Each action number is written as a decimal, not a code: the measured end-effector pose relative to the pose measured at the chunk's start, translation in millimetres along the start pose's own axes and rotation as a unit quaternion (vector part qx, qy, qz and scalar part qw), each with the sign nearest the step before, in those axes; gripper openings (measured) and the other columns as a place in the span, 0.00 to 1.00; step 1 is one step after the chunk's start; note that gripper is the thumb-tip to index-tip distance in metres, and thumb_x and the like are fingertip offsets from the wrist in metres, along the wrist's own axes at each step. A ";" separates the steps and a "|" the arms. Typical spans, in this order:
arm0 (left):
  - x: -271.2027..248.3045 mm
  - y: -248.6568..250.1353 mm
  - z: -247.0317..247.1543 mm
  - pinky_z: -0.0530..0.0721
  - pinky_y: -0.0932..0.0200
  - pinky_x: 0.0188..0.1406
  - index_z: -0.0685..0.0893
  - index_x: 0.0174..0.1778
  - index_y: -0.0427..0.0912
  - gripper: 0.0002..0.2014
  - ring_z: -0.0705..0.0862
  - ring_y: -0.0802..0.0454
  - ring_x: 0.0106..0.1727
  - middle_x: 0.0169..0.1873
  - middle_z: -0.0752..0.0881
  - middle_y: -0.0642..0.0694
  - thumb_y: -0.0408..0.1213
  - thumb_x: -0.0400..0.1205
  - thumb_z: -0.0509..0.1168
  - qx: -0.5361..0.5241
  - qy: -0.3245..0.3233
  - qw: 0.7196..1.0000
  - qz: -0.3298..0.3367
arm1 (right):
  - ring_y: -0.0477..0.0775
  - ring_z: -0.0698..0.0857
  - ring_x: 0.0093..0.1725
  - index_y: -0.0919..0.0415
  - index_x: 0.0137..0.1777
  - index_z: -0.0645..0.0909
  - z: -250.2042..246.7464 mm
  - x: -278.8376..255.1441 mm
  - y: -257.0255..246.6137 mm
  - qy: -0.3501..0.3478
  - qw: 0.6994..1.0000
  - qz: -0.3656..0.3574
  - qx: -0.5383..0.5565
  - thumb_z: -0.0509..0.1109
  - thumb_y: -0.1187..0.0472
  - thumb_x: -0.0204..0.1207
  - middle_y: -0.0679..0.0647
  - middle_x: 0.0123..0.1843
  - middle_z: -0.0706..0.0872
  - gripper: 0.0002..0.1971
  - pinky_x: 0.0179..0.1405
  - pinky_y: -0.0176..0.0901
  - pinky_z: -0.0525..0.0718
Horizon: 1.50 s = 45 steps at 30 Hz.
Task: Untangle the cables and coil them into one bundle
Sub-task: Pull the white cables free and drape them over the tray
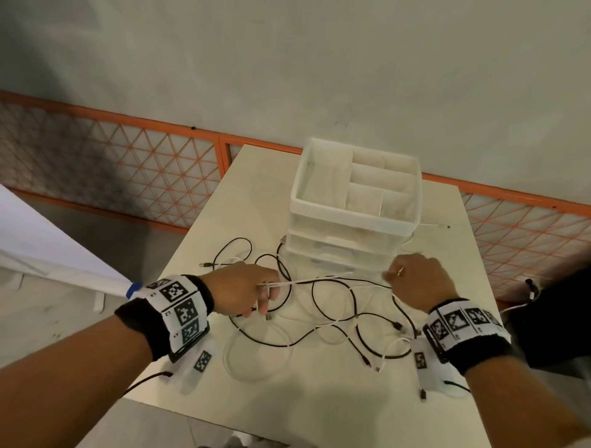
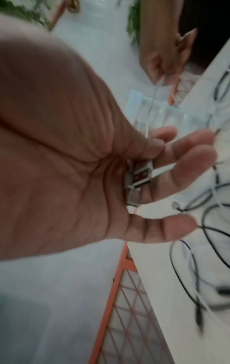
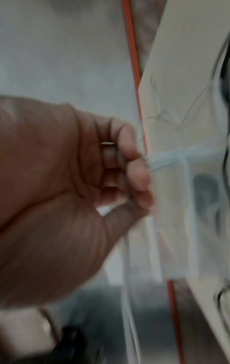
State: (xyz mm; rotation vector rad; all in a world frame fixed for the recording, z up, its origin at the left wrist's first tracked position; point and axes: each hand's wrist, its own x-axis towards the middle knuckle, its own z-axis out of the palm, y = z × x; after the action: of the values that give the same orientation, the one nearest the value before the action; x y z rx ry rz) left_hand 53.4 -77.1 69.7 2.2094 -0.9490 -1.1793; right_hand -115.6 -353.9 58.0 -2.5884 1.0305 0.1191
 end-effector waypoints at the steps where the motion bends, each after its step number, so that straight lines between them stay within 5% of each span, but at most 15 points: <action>1: 1.1 -8.4 4.5 0.88 0.38 0.42 0.81 0.39 0.46 0.16 0.88 0.32 0.43 0.33 0.89 0.45 0.26 0.79 0.51 -0.022 0.011 1.000 -0.006 | 0.62 0.84 0.49 0.48 0.46 0.83 1.9 2.0 9.7 0.078 0.995 0.013 0.054 0.70 0.54 0.79 0.54 0.54 0.90 0.01 0.53 0.51 0.82; 4: 8.1 -18.5 22.1 0.87 0.46 0.38 0.80 0.37 0.42 0.16 0.83 0.44 0.33 0.30 0.84 0.45 0.24 0.82 0.51 -0.092 0.058 0.993 -0.037 | 0.61 0.88 0.48 0.46 0.75 0.72 28.1 -7.7 9.8 0.130 0.978 -0.039 0.161 0.73 0.62 0.78 0.45 0.59 0.86 0.27 0.60 0.51 0.82; 6: 10.4 -14.6 29.8 0.76 0.69 0.25 0.81 0.44 0.37 0.13 0.76 0.55 0.29 0.31 0.80 0.48 0.24 0.84 0.51 -0.108 0.086 0.989 -0.055 | 0.56 0.87 0.43 0.44 0.79 0.63 58.5 -22.8 -1.2 0.102 0.979 -0.066 0.164 0.74 0.62 0.76 0.42 0.58 0.82 0.34 0.55 0.48 0.83; 7: 11.0 -13.5 31.8 0.71 0.70 0.23 0.81 0.48 0.35 0.12 0.73 0.56 0.29 0.31 0.77 0.49 0.26 0.86 0.52 -0.115 0.104 0.986 -0.062 | 0.53 0.86 0.42 0.44 0.75 0.66 74.2 -29.5 -7.2 0.091 0.980 -0.079 0.159 0.73 0.61 0.75 0.42 0.57 0.83 0.31 0.52 0.48 0.84; 11: 10.5 -9.9 30.5 0.68 0.63 0.19 0.78 0.43 0.38 0.16 0.66 0.53 0.25 0.29 0.70 0.48 0.46 0.88 0.57 -0.209 0.140 0.965 -0.071 | 0.42 0.84 0.49 0.33 0.68 0.77 126.2 -52.6 -41.4 -0.102 0.965 -0.204 0.129 0.66 0.59 0.76 0.44 0.55 0.85 0.24 0.57 0.47 0.85; 16: 12.4 2.8 16.4 0.71 0.58 0.25 0.71 0.32 0.43 0.20 0.64 0.54 0.21 0.27 0.69 0.47 0.45 0.90 0.54 -0.346 0.188 0.919 -0.019 | 0.58 0.80 0.68 0.35 0.79 0.72 153.1 -56.6 -82.1 -0.257 0.932 -0.250 -0.058 0.62 0.71 0.77 0.49 0.70 0.77 0.35 0.70 0.51 0.79; 20: 3.9 0.0 5.0 0.78 0.56 0.30 0.74 0.37 0.40 0.17 0.72 0.51 0.23 0.29 0.78 0.43 0.41 0.91 0.54 -0.379 0.217 0.900 -0.010 | 0.57 0.84 0.64 0.48 0.63 0.86 141.9 -49.9 -89.6 -0.184 0.945 -0.247 -0.112 0.68 0.63 0.78 0.51 0.63 0.87 0.16 0.60 0.46 0.82; 23: -1.0 -3.0 4.7 0.81 0.58 0.40 0.75 0.42 0.39 0.14 0.86 0.48 0.37 0.37 0.91 0.41 0.39 0.91 0.53 -0.316 0.194 0.929 0.016 | 0.48 0.87 0.49 0.46 0.49 0.87 106.1 -41.4 -92.4 -0.074 0.974 -0.207 0.048 0.69 0.42 0.77 0.44 0.48 0.91 0.11 0.51 0.45 0.85; 26: -0.2 6.4 12.8 0.76 0.74 0.34 0.74 0.38 0.43 0.14 0.86 0.66 0.36 0.41 0.92 0.43 0.36 0.91 0.53 -0.235 0.172 0.956 0.048 | 0.41 0.86 0.34 0.47 0.39 0.89 47.1 -34.4 -101.6 0.050 0.950 -0.196 0.238 0.73 0.42 0.75 0.40 0.35 0.91 0.12 0.39 0.42 0.84; 28: 5.8 12.4 17.6 0.75 0.68 0.37 0.73 0.36 0.44 0.16 0.80 0.67 0.29 0.34 0.87 0.47 0.37 0.91 0.53 -0.221 0.197 0.952 0.075 | 0.44 0.84 0.28 0.47 0.37 0.90 4.2 -33.0 -104.8 0.111 0.932 -0.192 0.287 0.75 0.45 0.76 0.45 0.33 0.91 0.10 0.33 0.38 0.82; 31: 17.6 18.5 10.7 0.80 0.45 0.50 0.77 0.36 0.39 0.17 0.81 0.51 0.42 0.34 0.82 0.47 0.39 0.90 0.55 -0.257 0.307 0.912 0.086 | 0.50 0.78 0.26 0.50 0.37 0.89 -36.0 -35.6 -93.4 0.114 0.926 -0.199 0.298 0.76 0.47 0.77 0.54 0.28 0.86 0.10 0.29 0.35 0.76; 33: 20.0 32.3 -0.6 0.81 0.41 0.56 0.81 0.44 0.33 0.15 0.81 0.49 0.48 0.43 0.83 0.42 0.39 0.89 0.56 -0.278 0.354 0.887 0.102 | 0.45 0.76 0.27 0.50 0.39 0.90 -42.6 -43.9 -86.4 0.068 0.935 -0.219 0.272 0.75 0.48 0.78 0.54 0.30 0.86 0.10 0.30 0.32 0.74; 36: 17.8 59.0 -9.1 0.81 0.51 0.56 0.80 0.48 0.36 0.14 0.84 0.52 0.56 0.52 0.89 0.49 0.39 0.91 0.53 -0.315 0.295 0.886 0.168 | 0.40 0.76 0.26 0.50 0.40 0.90 -45.6 -52.8 -85.1 0.063 0.923 -0.236 0.298 0.74 0.51 0.79 0.49 0.31 0.86 0.08 0.30 0.34 0.78; 41: 27.7 78.8 11.7 0.77 0.50 0.49 0.74 0.41 0.43 0.15 0.85 0.48 0.42 0.26 0.82 0.51 0.42 0.91 0.52 -0.335 0.172 0.907 0.188 | 0.48 0.81 0.26 0.47 0.41 0.89 -64.8 -51.9 -81.2 0.169 0.892 -0.187 0.376 0.75 0.52 0.80 0.52 0.33 0.89 0.06 0.33 0.44 0.84; 45: 36.0 68.4 19.5 0.71 0.55 0.38 0.75 0.39 0.43 0.16 0.76 0.51 0.30 0.22 0.72 0.52 0.41 0.91 0.53 -0.382 0.145 0.901 0.147 | 0.56 0.83 0.27 0.43 0.41 0.89 -83.2 -45.0 -59.6 0.265 0.868 -0.142 0.395 0.74 0.50 0.80 0.47 0.36 0.92 0.06 0.33 0.50 0.85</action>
State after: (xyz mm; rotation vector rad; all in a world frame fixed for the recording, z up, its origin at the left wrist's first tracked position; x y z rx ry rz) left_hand 26.7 -150.4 85.8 1.4836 -0.5320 -0.8427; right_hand -112.3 -313.8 162.3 -1.9689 0.6245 -0.9377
